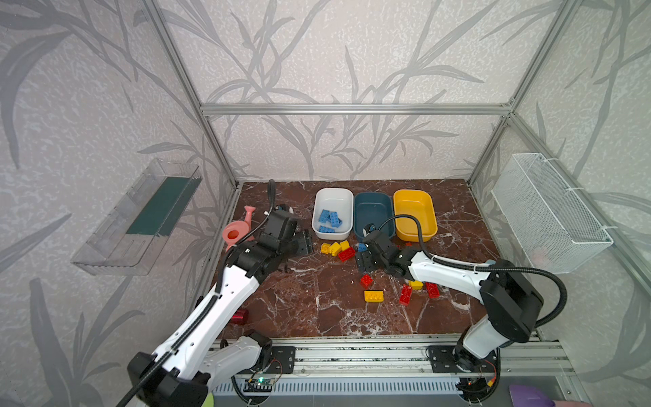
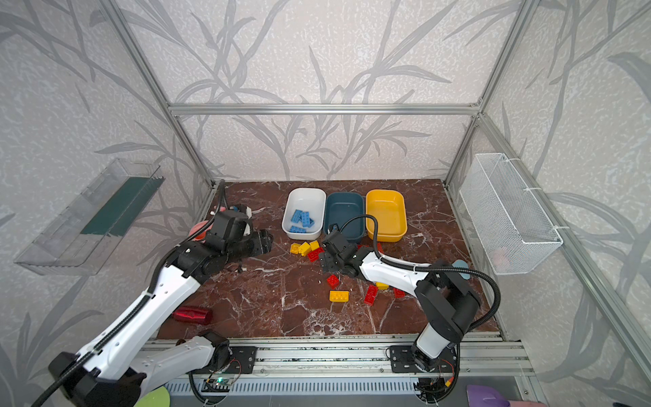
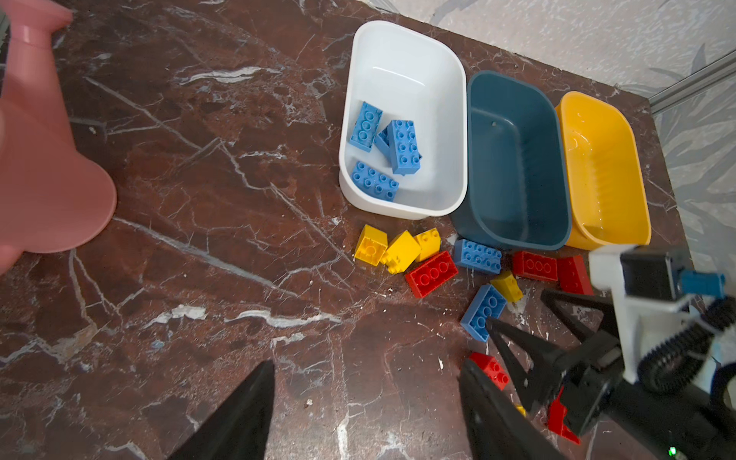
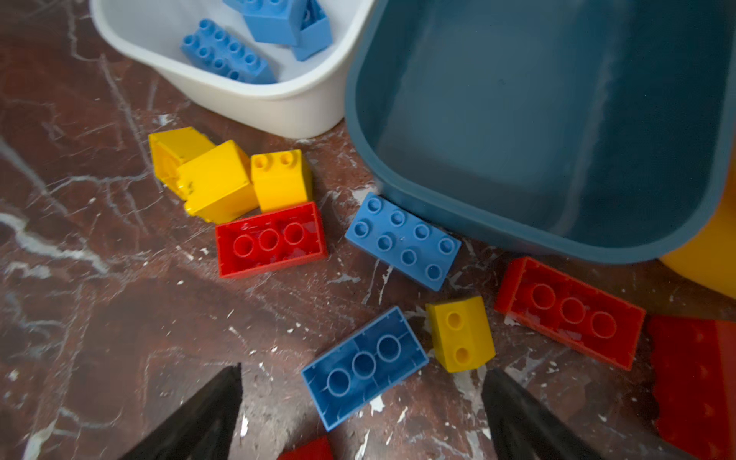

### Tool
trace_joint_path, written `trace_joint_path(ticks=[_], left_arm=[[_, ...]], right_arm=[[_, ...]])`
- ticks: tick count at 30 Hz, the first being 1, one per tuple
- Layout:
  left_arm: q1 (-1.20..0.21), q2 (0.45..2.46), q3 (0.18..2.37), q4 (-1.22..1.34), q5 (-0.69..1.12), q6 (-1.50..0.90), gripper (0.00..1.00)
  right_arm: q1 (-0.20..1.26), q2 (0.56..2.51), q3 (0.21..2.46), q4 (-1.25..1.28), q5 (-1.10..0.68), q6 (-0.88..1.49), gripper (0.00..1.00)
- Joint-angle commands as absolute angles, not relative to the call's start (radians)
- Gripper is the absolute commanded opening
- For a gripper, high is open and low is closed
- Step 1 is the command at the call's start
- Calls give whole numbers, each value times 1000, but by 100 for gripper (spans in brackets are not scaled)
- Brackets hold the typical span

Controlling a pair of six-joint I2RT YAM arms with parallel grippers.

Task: Sort the legos into containers by color
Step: Pick up the lego from the center of the table.

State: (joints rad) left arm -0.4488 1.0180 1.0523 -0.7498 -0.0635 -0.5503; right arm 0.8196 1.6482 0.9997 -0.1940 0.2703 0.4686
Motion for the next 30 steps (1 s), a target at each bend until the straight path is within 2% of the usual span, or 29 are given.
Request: trace_joint_path(ticks=[1,13,19,30], left_arm=[[-447,906,995,-767,-101,-541,73],[-447,750,887,-828,-75,-490,73],[-447,725,848,-814,-33,-480,73],[-447,679,838,-800,6,-479,73]], right_arm=[[843,1700,1067,-232,403,571,95],[861,1893,1239,-365,623,834,92],[858,1940,1288,-398,676,865,80],[836,2015,1333,-413,647,873,84]])
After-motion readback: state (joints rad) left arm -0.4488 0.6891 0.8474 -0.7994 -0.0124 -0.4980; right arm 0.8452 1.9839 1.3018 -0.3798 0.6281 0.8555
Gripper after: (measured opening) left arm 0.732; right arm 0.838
